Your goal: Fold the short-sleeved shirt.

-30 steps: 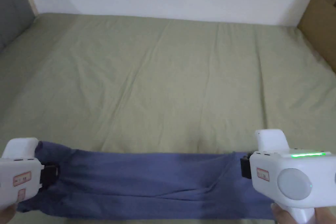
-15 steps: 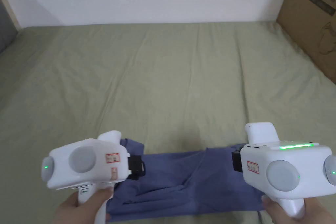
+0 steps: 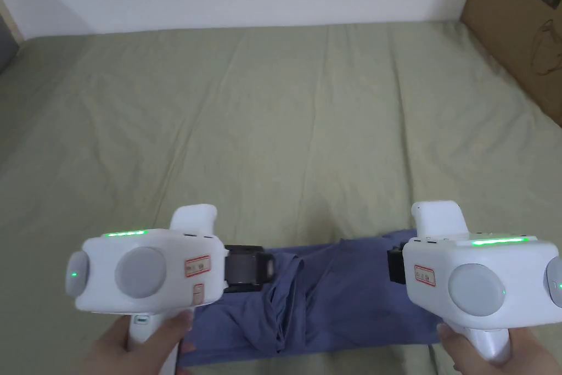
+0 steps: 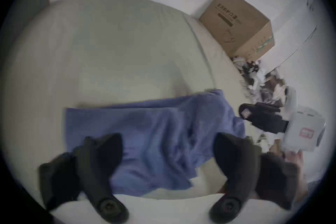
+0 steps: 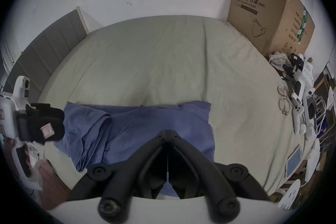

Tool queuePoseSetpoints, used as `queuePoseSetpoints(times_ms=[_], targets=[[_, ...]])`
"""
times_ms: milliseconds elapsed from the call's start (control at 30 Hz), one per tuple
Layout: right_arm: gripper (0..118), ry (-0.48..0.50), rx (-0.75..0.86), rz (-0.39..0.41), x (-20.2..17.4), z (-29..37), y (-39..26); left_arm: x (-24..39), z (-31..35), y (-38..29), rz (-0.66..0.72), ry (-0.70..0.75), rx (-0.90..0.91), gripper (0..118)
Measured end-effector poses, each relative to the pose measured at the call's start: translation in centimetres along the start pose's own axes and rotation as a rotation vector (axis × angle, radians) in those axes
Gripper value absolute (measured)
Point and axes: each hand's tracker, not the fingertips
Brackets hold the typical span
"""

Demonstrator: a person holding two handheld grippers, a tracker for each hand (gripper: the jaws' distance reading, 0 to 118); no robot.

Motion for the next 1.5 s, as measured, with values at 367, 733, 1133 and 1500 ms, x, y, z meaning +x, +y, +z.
queuePoseSetpoints(times_ms=[367, 733, 1133, 1500], targets=[[1, 0.020, -0.004, -0.019, 0.4, -0.3, 0.1, 3.3, -6.0, -0.6, -0.093, 0.096, -0.162, 0], [1, 0.020, -0.032, -0.048, 1.0, -0.7, -0.8, 8.0, -8.5, -1.1, -0.023, -0.074, -0.173, 0], [1, 0.032, -0.025, -0.036, 0.1, -0.5, -0.1, -13.6, 2.1, -4.2, 0.431, -0.168, 0.024, 23], [1, -0.002, -0.061, 0.053, -2.2, -1.2, -0.3, -20.6, -3.2, -6.7, 0.705, -0.646, 0.084, 118]])
